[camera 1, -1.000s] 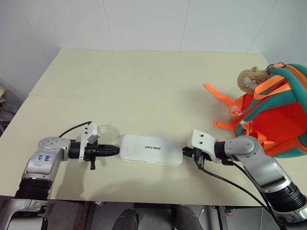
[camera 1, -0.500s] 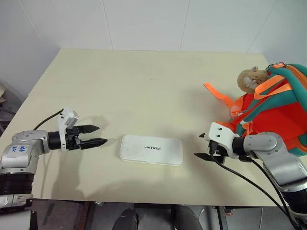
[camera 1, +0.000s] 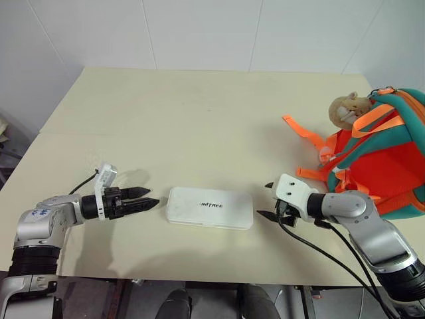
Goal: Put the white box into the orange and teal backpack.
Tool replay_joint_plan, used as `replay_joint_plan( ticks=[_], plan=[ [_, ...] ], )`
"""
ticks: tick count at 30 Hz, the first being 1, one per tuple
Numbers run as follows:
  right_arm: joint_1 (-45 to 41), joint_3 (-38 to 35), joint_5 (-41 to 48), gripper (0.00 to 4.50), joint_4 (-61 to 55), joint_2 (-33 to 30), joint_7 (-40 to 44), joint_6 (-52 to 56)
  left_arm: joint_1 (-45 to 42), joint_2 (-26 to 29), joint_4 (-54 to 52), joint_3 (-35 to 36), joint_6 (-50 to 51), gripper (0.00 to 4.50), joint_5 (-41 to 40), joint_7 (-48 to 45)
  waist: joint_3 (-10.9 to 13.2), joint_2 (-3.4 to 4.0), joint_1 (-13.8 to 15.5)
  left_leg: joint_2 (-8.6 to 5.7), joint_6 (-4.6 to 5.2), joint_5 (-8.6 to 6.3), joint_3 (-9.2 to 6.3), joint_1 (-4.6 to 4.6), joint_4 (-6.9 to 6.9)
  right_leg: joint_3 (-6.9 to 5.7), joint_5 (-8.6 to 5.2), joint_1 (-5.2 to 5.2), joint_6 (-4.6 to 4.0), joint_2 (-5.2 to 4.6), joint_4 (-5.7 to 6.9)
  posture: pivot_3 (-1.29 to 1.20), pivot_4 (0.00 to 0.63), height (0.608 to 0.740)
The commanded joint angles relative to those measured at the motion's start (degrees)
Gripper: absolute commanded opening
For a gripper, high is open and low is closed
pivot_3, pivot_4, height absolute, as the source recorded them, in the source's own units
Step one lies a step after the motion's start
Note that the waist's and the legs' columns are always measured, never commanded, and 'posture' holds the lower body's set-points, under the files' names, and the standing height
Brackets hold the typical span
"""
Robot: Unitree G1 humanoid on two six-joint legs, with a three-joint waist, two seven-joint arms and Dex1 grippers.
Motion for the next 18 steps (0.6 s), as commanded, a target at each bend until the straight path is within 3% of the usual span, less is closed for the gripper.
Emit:
replay_joint_plan(
  ticks=[1, 18],
  plan=[
    [-0.25, 0.82, -0.53, 4.5, -1.48, 0.82, -0.63, -1.51, -0.97, 1.27, -0.05, -2.04, 5.65, 4.49, -1.99, -1.31, 0.0, 0.0, 0.0, 0.0, 0.0, 0.0, 0.0, 0.0, 0.0, 0.0, 0.0, 0.0, 0.0, 0.0, 0.0, 0.0, 0.15, 0.74],
    [-1.3, 2.44, -1.89, 4.5, 1.03, 2.45, -0.25, -3.55, -7.73, -3.28, 7.1, -6.42, 16.25, 4.49, -5.54, -3.95, -0.01, 0.0, 0.01, -0.01, -0.06, 0.03, 0.0, 0.02, 0.09, 0.01, 0.0, 0.03, 0.0, 0.0, 0.05, 0.0, 0.15, 0.74]
  ],
)
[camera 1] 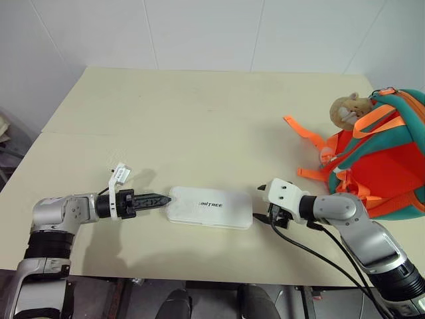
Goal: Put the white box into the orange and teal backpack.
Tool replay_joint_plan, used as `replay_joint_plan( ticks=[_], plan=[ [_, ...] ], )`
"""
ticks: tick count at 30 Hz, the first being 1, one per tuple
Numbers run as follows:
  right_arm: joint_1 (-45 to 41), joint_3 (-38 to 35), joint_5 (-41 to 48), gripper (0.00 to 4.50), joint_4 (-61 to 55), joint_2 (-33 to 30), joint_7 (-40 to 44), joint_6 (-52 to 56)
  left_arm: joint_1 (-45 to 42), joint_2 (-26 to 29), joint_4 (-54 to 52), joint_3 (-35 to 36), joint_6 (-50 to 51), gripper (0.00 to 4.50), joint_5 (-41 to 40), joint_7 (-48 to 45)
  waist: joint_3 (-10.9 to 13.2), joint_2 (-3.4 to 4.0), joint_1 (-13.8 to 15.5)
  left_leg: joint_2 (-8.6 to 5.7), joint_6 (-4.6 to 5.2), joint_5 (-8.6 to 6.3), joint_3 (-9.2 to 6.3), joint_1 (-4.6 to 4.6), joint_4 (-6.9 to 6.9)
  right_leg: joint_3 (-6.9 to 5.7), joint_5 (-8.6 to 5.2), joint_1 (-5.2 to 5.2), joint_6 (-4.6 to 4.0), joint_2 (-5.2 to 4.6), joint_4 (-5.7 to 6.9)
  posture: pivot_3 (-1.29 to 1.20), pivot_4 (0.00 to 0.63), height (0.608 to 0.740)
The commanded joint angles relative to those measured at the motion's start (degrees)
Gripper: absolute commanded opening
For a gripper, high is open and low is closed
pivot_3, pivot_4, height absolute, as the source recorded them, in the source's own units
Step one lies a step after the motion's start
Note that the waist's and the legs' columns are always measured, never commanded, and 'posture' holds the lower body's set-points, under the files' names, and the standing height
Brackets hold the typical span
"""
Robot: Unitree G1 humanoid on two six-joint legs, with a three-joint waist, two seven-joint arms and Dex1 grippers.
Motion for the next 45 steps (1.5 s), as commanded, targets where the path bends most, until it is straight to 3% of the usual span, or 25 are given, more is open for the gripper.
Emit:
replay_joint_plan(
  ticks=[1, 13, 29, 32, 39, 45],
  plan=[
    [-0.77, 0.2, -0.3, 4.5, 0.19, 0.47, -0.22, -1.23, -0.39, -0.69, 0.64, -2.07, 2.02, 4.49, -0.67, -0.84, 0.0, 0.0, 0.0, 0.0, 0.0, 0.0, 0.0, 0.0, 0.01, 0.0, 0.0, 0.01, 0.0, 0.0, 0.0, 0.0, 0.15, 0.74],
    [-1.8, 0.75, -1.02, 4.5, 1.28, 1.87, -0.6, -2.23, 0.35, -0.39, -1.96, -4.77, 3.98, 4.49, -0.87, -1.51, 0.0, 0.0, -0.02, 0.0, -0.06, 0.03, 0.0, 0.0, 0.02, 0.01, 0.0, 0.02, 0.0, 0.0, -0.02, 0.0, 0.15, 0.74],
    [-1.92, 0.16, -1.4, 4.5, 1.62, 2.03, -0.43, -2.68, -1.73, -6.07, 1.91, -1.39, 2.44, 4.49, -0.28, 4.74, 0.0, 0.01, 0.27, -0.03, 0.09, -0.05, -0.06, 0.12, 0.34, -0.02, 0.18, 0.38, 0.09, -0.01, -0.08, 0.0, 0.15, 0.74],
    [-1.78, -0.01, -1.39, 4.5, 1.61, 1.91, -0.45, -2.81, -2.51, -6.43, 2.95, -1.15, 3.47, 3.88, -0.42, 5.49, 0.0, 0.01, 0.11, -0.03, 0.11, -0.06, -0.07, 0.12, 0.5, -0.02, 0.34, 0.49, 0.12, 0.01, -0.16, 0.0, 0.15, 0.74],
    [-2.04, -0.19, -1.47, 4.5, 2.14, 1.96, -0.53, -3.23, -3.99, -6.7, 4.51, -1.56, 3.88, 1.76, -0.9, 5.44, 0.0, 0.02, 0.03, -0.02, 0.12, -0.07, -0.07, 0.08, 0.52, -0.02, 0.46, 0.55, 0.17, 0.05, -0.41, 0.0, 0.15, 0.74],
    [-2.57, -0.53, -1.7, 4.5, 2.94, 2.12, -0.51, -3.8, -5.68, -7.53, 5.54, 0.02, 5.18, 1.4, -2.52, 5.84, 0.0, 0.02, 0.06, -0.03, 0.15, -0.08, -0.06, 0.07, 0.54, -0.02, 0.52, 0.61, 0.22, 0.04, -0.52, 0.0, 0.15, 0.74]
  ],
)
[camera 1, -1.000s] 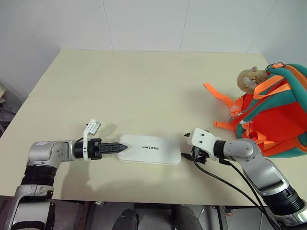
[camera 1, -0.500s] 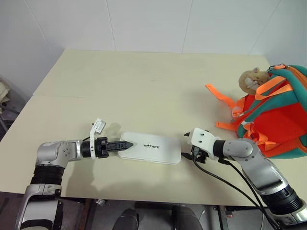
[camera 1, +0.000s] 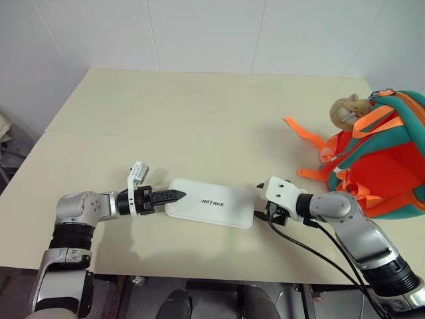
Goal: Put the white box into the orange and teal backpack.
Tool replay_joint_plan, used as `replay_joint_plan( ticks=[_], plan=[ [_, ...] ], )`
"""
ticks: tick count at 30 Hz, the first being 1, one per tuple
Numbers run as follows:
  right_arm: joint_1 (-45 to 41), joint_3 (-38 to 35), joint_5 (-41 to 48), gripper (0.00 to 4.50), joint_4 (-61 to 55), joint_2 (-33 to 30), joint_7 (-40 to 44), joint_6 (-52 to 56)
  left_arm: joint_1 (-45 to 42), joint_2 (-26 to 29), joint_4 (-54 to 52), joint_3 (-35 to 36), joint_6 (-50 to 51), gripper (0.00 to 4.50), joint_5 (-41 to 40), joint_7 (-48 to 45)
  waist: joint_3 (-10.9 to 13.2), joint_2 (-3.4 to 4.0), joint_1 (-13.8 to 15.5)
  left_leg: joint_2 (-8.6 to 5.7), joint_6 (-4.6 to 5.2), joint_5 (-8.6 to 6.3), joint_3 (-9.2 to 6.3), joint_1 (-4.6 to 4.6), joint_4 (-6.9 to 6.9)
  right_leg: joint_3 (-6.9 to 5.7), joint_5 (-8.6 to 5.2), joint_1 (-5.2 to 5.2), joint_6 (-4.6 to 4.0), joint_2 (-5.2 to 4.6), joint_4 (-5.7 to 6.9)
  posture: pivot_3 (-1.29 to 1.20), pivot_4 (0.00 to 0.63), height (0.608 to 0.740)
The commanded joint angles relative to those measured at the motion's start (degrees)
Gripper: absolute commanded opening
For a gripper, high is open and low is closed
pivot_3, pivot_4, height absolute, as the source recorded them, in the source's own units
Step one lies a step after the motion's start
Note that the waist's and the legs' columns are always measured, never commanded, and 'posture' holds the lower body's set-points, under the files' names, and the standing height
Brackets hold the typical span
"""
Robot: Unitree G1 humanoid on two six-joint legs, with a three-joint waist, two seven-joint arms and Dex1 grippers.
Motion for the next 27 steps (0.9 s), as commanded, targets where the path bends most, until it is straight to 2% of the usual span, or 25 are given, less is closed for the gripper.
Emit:
replay_joint_plan(
  ticks=[1, 10, 19, 27],
  plan=[
    [-1.33, -1.16, 0.23, 4.5, -0.92, 0.31, -0.37, -1.52, -0.91, -0.79, 0.41, 0.57, 0.37, 1.38, 0.25, 2.33, 0.0, 0.0, -0.01, 0.0, 0.0, 0.0, 0.0, 0.0, 0.0, 0.0, 0.01, 0.0, 0.0, 0.0, 0.0, 0.0, 0.15, 0.74],
    [-1.05, -4.51, 1.13, 4.5, -0.31, 1.39, -2.99, -1.26, -2.9, -2.55, 1.0, 11.23, 3.82, 1.33, -4.76, 8.79, 0.01, 0.01, -0.24, 0.01, -0.02, 0.01, 0.0, -0.01, -0.03, 0.0, 0.02, -0.03, 0.02, 0.0, -0.05, 0.0, 0.15, 0.74],
    [0.98, -11.63, 6.32, 4.5, -3.04, 7.47, -8.78, 3.65, -2.29, -5.74, 0.02, 21.67, 7.03, 1.33, -10.21, 15.93, 0.02, 0.02, 0.0, 0.01, -0.19, 0.08, 0.02, -0.09, -0.17, 0.0, 0.02, -0.12, 0.02, -0.01, -0.22, 0.0, 0.15, 0.74],
    [6.02, -26.6, 18.13, 4.5, -12.81, 14.76, -16.36, 14.32, -1.77, -9.04, -1.29, 29.54, 9.99, 1.33, -16.86, 21.25, 0.02, 0.03, 0.13, 0.01, -0.21, 0.08, 0.02, -0.09, -0.24, 0.0, 0.02, -0.13, 0.02, -0.03, -0.25, 0.0, 0.15, 0.74]
  ],
)
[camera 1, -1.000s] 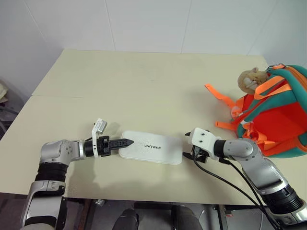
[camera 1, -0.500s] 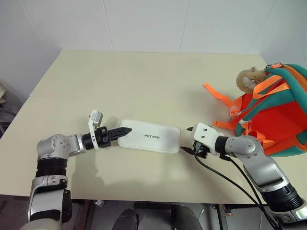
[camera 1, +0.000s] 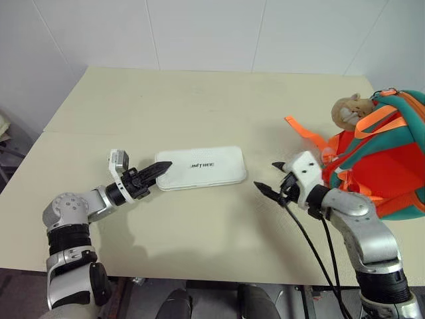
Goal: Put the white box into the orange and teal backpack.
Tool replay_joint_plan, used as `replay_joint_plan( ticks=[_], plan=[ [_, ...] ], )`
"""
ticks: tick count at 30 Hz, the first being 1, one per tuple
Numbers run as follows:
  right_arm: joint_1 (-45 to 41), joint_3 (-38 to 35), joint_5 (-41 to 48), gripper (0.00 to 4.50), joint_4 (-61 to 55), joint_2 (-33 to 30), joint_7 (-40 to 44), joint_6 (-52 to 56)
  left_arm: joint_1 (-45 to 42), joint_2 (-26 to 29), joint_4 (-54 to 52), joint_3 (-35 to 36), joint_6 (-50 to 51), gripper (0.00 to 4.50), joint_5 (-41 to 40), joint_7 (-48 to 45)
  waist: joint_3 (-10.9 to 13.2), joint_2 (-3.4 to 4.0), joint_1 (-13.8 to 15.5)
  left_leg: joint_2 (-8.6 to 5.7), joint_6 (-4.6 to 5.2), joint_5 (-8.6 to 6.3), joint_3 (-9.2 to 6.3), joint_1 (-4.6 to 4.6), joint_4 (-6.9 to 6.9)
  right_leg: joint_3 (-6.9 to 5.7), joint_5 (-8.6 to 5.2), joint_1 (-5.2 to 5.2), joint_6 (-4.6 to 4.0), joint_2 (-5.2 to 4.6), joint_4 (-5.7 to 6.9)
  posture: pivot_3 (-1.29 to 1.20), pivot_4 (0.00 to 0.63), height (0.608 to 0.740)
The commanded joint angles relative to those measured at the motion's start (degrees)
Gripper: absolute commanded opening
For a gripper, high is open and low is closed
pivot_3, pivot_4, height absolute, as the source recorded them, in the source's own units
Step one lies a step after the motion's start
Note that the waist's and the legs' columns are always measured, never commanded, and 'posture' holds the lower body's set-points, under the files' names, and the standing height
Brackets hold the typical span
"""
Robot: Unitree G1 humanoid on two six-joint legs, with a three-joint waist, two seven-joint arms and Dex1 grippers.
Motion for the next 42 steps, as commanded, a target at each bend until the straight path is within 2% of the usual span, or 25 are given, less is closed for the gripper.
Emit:
replay_joint_plan(
  ticks=[1, 6, 10, 15, 22, 31, 42],
  plan=[
    [2.31, -8.02, 6.38, 4.5, -7.43, 2.45, -3.68, 4.75, -0.35, -0.81, -1.99, 4.02, 0.62, 1.33, -4.38, 1.91, 0.0, 0.0, 0.01, 0.01, 0.0, 0.0, -0.01, 0.01, 0.0, -0.01, 0.0, 0.0, 0.0, 0.01, 0.01, 0.0, 0.15, 0.74],
    [7.22, -17.03, 16.93, 4.5, -16.13, 5.15, -6.36, 12.21, -0.57, -1.82, -2.32, 4.0, 1.1, 1.33, -5.74, 3.4, 0.0, 0.01, 0.01, 0.0, 0.06, -0.04, 0.01, 0.01, -0.03, 0.01, 0.0, 0.0, 0.0, 0.0, 0.01, 0.0, 0.15, 0.74],
    [10.41, -20.76, 21.58, 4.5, -19.34, 5.82, -9.34, 14.88, -0.9, -2.21, -1.65, 2.78, 0.73, 1.33, -5.43, 3.67, 0.01, 0.01, -0.02, 0.01, 0.08, -0.05, 0.03, 0.02, -0.08, 0.01, 0.0, 0.0, 0.0, 0.01, -0.03, 0.0, 0.15, 0.74],
    [11.43, -27.18, 22.78, 4.5, -20.29, 7.79, -14.87, 8.96, -3.3, -2.29, 0.23, -0.26, 0.02, 1.33, -4.31, 2.78, 0.01, 0.02, 0.03, 0.01, 0.18, -0.1, 0.08, 0.06, -0.08, 0.03, 0.0, 0.0, 0.0, 0.01, 0.0, 0.0, 0.15, 0.74],
    [14.82, -30.69, 22.3, 4.5, -17.28, 4.63, -16.2, 5.08, -4.39, -1.7, 1.16, -1.86, -0.34, 1.33, -4.77, 1.97, 0.01, 0.03, -0.03, 0.01, 0.16, -0.09, 0.08, 0.04, -0.14, 0.03, 0.0, 0.0, 0.0, 0.01, -0.08, 0.0, 0.15, 0.74],
    [12.71, -28.92, 19.48, 4.5, -8.92, 4.28, -19.08, -0.78, -3.85, -1.14, 0.33, -2.65, -0.17, 1.33, -4.91, 1.8, 0.02, 0.04, -0.1, 0.01, 0.16, -0.09, 0.14, 0.07, -0.13, 0.05, 0.01, 0.0, 0.0, 0.01, -0.06, 0.0, 0.15, 0.74],
    [2.86, -22.86, 15.06, 4.5, 4.95, 5.22, -22.99, -7.63, -0.8, -1.21, -3.91, -1.34, 1.21, 1.33, -6.27, 3.59, 0.06, 0.1, -0.14, 0.01, 0.0, 0.0, 0.14, 0.06, -0.21, 0.06, 0.0, -0.04, 0.0, 0.0, -0.13, 0.0, 0.15, 0.74]
  ],
)
